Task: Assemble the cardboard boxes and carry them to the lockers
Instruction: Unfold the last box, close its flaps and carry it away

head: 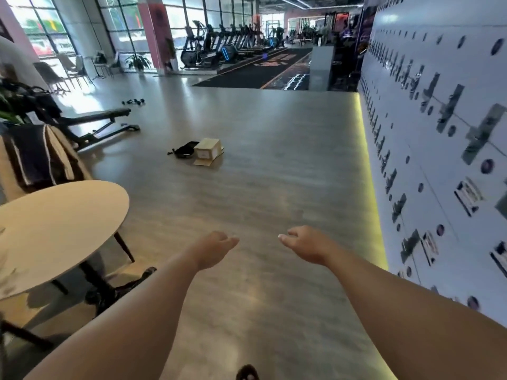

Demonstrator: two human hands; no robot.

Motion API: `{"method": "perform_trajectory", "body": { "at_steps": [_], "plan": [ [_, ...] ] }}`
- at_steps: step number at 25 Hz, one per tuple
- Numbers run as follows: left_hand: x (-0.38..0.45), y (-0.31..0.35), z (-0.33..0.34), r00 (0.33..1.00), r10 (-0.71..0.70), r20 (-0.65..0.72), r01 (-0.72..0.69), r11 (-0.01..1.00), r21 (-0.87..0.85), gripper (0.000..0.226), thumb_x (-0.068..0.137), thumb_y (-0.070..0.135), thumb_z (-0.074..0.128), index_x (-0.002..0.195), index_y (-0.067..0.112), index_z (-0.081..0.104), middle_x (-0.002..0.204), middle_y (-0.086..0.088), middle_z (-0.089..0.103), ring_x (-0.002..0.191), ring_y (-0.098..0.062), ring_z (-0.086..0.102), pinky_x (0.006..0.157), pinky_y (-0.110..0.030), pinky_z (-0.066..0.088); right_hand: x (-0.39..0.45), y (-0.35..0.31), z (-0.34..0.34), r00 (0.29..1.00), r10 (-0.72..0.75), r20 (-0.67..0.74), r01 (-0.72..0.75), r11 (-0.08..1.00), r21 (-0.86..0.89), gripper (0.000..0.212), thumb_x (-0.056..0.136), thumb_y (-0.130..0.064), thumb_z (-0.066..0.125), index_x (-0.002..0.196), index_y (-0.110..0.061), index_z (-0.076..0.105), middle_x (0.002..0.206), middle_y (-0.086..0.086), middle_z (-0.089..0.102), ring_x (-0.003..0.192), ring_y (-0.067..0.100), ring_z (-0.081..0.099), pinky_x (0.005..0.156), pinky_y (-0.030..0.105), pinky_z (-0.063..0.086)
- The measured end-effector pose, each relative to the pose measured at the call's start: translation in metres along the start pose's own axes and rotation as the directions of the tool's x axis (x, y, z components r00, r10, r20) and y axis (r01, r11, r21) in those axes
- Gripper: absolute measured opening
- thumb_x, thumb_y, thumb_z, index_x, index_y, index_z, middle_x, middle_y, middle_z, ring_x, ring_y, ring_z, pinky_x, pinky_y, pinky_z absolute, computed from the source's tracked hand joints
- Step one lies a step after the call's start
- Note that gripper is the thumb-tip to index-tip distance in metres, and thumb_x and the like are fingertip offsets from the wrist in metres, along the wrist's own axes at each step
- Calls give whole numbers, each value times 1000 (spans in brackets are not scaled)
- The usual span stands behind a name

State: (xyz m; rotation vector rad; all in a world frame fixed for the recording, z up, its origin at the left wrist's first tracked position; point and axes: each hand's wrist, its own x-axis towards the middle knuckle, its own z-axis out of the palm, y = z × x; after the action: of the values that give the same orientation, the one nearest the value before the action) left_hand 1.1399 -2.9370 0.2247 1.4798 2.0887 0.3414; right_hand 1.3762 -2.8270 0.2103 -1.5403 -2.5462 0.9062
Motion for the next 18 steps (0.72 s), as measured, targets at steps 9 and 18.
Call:
{"method": "perform_trajectory", "body": {
  "at_steps": [9, 18],
  "plan": [
    [292, -17, -127, 1000, -21, -2, 21, 995, 94, 62, 96, 65, 39, 119, 16, 70, 128, -10, 66, 121, -30, 58, 98, -36, 45, 285, -21, -91, 995, 94, -34, -92, 995, 43, 76, 84, -73, 42, 122, -13, 69, 130, 10, 67, 125, 29, 59, 102, 36, 44],
    [586, 1, -196, 994, -110, -6, 111, 990, 89, 67, 95, 69, 38, 132, 19, 64, 136, -8, 62, 127, -28, 54, 102, -36, 44, 597, 8, -187, 999, 14, 29, -15, 999, 34, 69, 99, -61, 48, 148, -13, 51, 154, 7, 49, 141, 25, 46, 111, 32, 36]
  ]
}}
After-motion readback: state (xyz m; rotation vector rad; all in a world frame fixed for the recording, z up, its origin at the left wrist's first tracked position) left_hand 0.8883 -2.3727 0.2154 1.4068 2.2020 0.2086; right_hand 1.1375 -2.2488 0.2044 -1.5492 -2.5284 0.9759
